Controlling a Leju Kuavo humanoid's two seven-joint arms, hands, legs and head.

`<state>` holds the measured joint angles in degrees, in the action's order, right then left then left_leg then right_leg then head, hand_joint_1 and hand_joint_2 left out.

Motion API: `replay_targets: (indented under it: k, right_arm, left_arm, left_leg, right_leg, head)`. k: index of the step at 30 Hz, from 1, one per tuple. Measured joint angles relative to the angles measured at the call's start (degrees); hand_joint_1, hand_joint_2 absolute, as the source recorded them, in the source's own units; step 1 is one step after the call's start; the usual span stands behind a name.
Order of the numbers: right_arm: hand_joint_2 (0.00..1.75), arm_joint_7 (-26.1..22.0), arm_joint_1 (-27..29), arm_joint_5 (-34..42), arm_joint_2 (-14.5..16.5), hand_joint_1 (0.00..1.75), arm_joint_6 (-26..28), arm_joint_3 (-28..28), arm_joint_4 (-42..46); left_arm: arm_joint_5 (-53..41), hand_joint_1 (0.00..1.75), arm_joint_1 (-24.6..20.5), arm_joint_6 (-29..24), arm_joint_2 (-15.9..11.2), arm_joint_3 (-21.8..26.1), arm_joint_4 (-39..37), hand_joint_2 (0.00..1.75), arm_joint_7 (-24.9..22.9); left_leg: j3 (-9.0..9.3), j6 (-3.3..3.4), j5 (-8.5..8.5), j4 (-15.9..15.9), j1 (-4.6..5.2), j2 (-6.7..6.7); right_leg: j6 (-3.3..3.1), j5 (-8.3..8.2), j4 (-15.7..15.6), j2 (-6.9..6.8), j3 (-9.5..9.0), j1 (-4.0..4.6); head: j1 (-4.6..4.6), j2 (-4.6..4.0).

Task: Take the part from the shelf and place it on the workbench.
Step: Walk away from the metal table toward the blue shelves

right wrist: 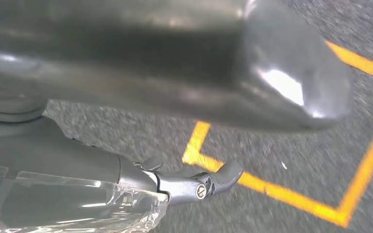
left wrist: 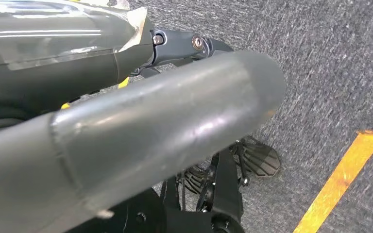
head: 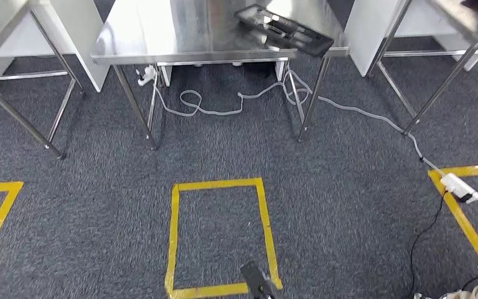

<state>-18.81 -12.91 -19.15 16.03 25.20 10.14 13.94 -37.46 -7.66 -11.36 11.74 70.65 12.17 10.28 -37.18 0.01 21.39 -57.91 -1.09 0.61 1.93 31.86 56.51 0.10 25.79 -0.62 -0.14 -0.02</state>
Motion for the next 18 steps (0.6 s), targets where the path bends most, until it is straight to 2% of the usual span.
replay_targets:
  k: [1, 2, 3, 5, 6, 7, 8, 9, 10, 11, 13, 14, 15, 17, 18]
  right_arm:
    - [0.00, -0.9, 0.3, 0.0, 0.1, 0.00, 1.9, 0.1, 0.0]
    - [0.00, -1.7, 0.5, -0.4, 0.2, 0.00, 4.3, 0.0, 0.0]
    - [0.00, -2.4, 0.8, -1.6, 0.3, 0.00, 7.0, -0.1, 0.1]
    - [0.00, -3.6, 1.7, -7.4, 0.4, 0.00, 11.9, -1.7, 1.1]
    - [0.00, -4.2, 2.2, -11.2, 0.5, 0.00, 13.2, -3.2, 1.7]
    - [0.00, -4.9, 2.6, -14.8, 0.7, 0.00, 13.9, -5.4, 2.3]
    - [0.00, -5.8, 2.9, -17.7, 0.8, 0.00, 14.1, -7.7, 2.6]
    - [0.00, -6.5, 3.0, -19.7, 1.1, 0.00, 14.1, -10.0, 2.6]
    - [0.00, -7.2, 3.1, -21.0, 1.3, 0.00, 14.2, -12.3, 2.6]
    - [0.00, -7.8, 3.2, -21.9, 1.5, 0.00, 14.2, -14.4, 2.6]
    - [0.00, -8.5, 3.3, -22.9, 1.9, 0.00, 14.2, -18.1, 2.6]
    - [0.00, -8.8, 3.3, -23.2, 2.1, 0.00, 14.2, -19.7, 2.6]
    - [0.00, -9.0, 3.3, -23.3, 2.2, 0.00, 14.3, -21.0, 2.5]
    - [0.00, -9.4, 3.3, -23.4, 2.4, 0.00, 14.3, -23.3, 2.4]
    - [0.00, -9.6, 3.3, -23.4, 2.5, 0.00, 14.4, -24.2, 2.4]
  left_arm:
    - [-0.2, 0.00, 0.0, -0.2, 0.0, -0.2, 0.0, 0.00, 0.0]
    - [-0.4, 0.00, 0.0, -0.3, 0.0, -0.3, 0.0, 0.00, 0.1]
    - [-0.7, 0.00, 0.1, -0.5, 0.0, -0.5, 0.0, 0.00, 0.5]
    - [-1.2, 0.00, 0.2, -0.9, 0.0, -0.8, 0.0, 0.00, 1.4]
    - [-1.3, 0.00, 0.2, -1.1, 0.0, -1.0, 0.0, 0.00, 1.8]
    - [-1.4, 0.00, 0.3, -1.2, 0.0, -1.1, 0.0, 0.00, 1.9]
    - [-1.5, 0.00, 0.3, -1.3, 0.0, -1.3, 0.0, 0.00, 2.0]
    - [-1.6, 0.00, 0.3, -1.3, 0.0, -1.5, 0.0, 0.00, 2.0]
    - [-1.8, 0.00, 0.3, -1.3, 0.0, -1.6, 0.0, 0.00, 2.1]
    - [-2.0, 0.00, 0.3, -1.2, 0.0, -1.8, 0.0, 0.00, 2.1]
    - [-2.3, 0.00, 0.3, -1.1, 0.0, -2.0, 0.0, 0.00, 2.1]
    - [-2.5, 0.00, 0.3, -1.0, 0.0, -2.1, 0.0, 0.00, 2.1]
    - [-2.6, 0.00, 0.3, -0.9, 0.0, -2.2, 0.0, 0.00, 2.1]
    - [-2.9, 0.00, 0.3, -0.8, 0.0, -2.3, 0.0, 0.00, 2.1]
    - [-2.9, 0.00, 0.3, -0.8, 0.0, -2.4, 0.0, 0.00, 2.1]
  left_leg:
    - [-0.09, -0.26, -0.26, 0.0, -0.14, -0.01]
    - [-0.42, -0.45, 0.35, -0.4, -0.37, -0.03]
    - [-0.98, -0.64, 2.02, -1.6, -0.54, -0.07]
    - [-2.66, -0.98, 7.88, -7.2, -0.70, -0.19]
    - [-3.47, -1.12, 10.31, -11.0, -0.68, -0.23]
    - [-3.92, -1.22, 11.39, -14.3, -0.67, -0.26]
    - [-3.76, -1.26, 11.19, -16.3, -0.68, -0.26]
    - [-2.69, -1.20, 9.93, -16.2, -0.69, -0.26]
    - [-0.61, -1.04, 8.46, -14.1, -0.68, -0.26]
    - [2.18, -0.82, 7.46, -10.5, -0.68, -0.30]
    - [7.10, -0.36, 6.98, -3.3, -0.45, -0.45]
    - [8.22, -0.18, 7.22, -1.3, -0.27, -0.53]
    - [8.49, -0.02, 7.45, -0.3, -0.06, -0.57]
    - [8.31, 0.67, 7.41, 0.8, -0.09, -0.50]
    - [8.22, 1.12, 7.26, 1.2, -0.16, -0.45]
  right_leg:
    - [-0.47, -0.32, 0.0, -0.03, 0.47, -0.22]
    - [-1.12, -0.72, 0.1, -0.10, 0.88, -0.35]
    - [-1.86, -1.21, 0.0, -0.18, 1.37, -0.46]
    - [-2.98, -2.42, 0.0, -0.32, 2.69, -0.40]
    - [-3.22, -3.01, 0.0, -0.34, 3.35, -0.27]
    - [-3.24, -3.59, 0.1, -0.37, 3.98, -0.15]
    - [-3.18, -4.14, 0.1, -0.39, 4.59, -0.05]
    - [-3.03, -4.61, 0.2, -0.38, 5.08, 0.00]
    - [-2.84, -5.01, 0.2, -0.36, 5.52, 0.02]
    - [-2.62, -5.33, 0.2, -0.33, 5.87, 0.03]
    - [-1.96, -5.88, 0.3, -0.38, 6.37, 0.31]
    - [-1.54, -6.15, 0.4, -0.44, 6.59, 0.40]
    - [-1.10, -6.44, 0.4, -0.52, 6.84, 0.49]
    - [-0.37, -6.55, 0.8, -0.56, 7.61, 0.56]
    - [-0.25, -5.97, 1.7, -0.52, 8.23, 0.61]
  head:
    - [-0.08, -0.01]
    - [-0.15, -0.01]
    - [-0.21, -0.01]
    - [-0.37, -0.01]
    - [-0.40, -0.01]
    - [-0.44, -0.01]
    - [-0.44, -0.01]
    - [-0.45, -0.01]
    - [-0.46, -0.01]
    - [-0.48, -0.01]
    - [-0.45, -0.01]
    - [-0.46, -0.01]
    - [-0.45, -0.01]
    - [-0.38, -0.01]
    - [-0.29, -0.01]
